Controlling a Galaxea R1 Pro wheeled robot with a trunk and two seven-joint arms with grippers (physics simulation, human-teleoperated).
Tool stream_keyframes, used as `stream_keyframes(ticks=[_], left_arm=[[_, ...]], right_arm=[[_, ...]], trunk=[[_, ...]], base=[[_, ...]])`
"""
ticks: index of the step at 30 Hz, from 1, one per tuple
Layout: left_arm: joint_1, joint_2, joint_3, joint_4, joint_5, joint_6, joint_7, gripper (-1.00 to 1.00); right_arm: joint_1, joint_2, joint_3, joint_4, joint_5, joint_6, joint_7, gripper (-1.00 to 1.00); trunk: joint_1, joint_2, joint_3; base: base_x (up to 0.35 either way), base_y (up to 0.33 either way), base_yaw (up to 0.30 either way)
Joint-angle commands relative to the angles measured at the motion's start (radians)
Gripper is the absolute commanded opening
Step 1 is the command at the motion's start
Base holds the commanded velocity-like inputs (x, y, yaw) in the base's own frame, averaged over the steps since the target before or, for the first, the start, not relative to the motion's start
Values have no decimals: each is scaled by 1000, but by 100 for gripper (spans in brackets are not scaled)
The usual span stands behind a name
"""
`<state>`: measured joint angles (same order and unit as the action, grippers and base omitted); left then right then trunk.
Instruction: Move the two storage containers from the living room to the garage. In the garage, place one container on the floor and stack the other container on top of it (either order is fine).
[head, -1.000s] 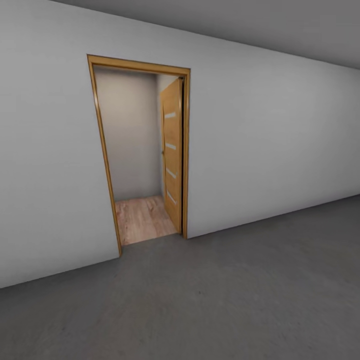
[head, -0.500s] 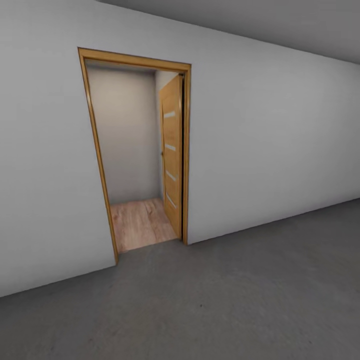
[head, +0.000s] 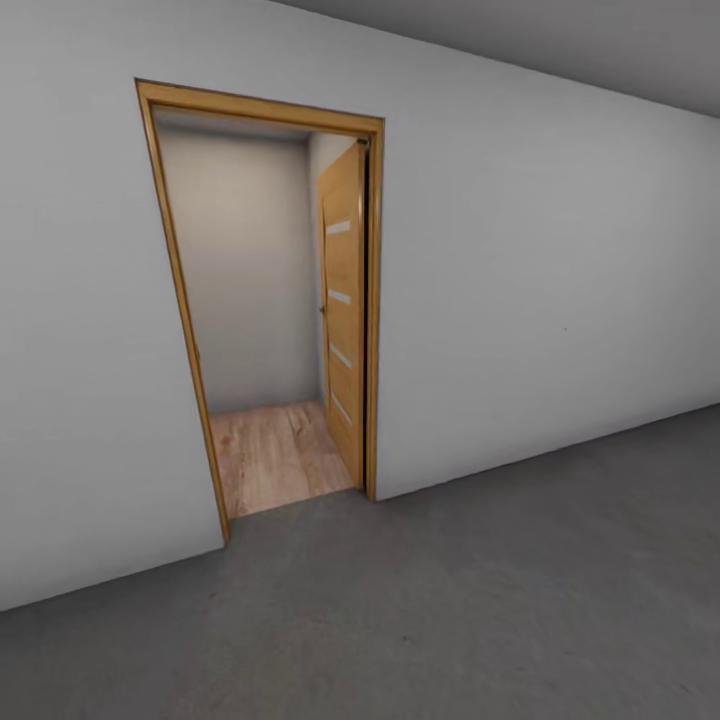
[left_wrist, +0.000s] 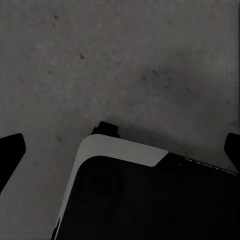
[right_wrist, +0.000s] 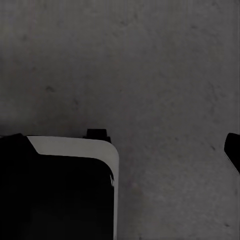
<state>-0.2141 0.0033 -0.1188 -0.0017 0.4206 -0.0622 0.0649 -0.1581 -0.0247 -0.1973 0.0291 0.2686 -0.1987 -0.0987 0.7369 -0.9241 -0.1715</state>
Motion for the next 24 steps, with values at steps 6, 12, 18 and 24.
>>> stream_keyframes(ticks=[6, 12, 18, 24], left_arm=[[-1, 0, -9, 0, 7, -2, 3, 100], [-1, 0, -9, 0, 7, -2, 3, 100], [-1, 1, -9, 0, 9, -2, 3, 100], [-1, 1, -8, 0, 12, -2, 3, 100]], right_arm=[[-1, 0, -8, 3, 11, -5, -4, 100], [-1, 0, -8, 3, 11, -5, -4, 100], [-1, 0, -8, 3, 11, -5, -4, 100], [-1, 0, -8, 3, 11, -5, -4, 100]], trunk=[[1, -1, -1], [1, -1, -1], [1, -1, -1], [1, -1, -1]], base=[[267, 0, 0], [264, 0, 0], [264, 0, 0], [260, 0, 0]])
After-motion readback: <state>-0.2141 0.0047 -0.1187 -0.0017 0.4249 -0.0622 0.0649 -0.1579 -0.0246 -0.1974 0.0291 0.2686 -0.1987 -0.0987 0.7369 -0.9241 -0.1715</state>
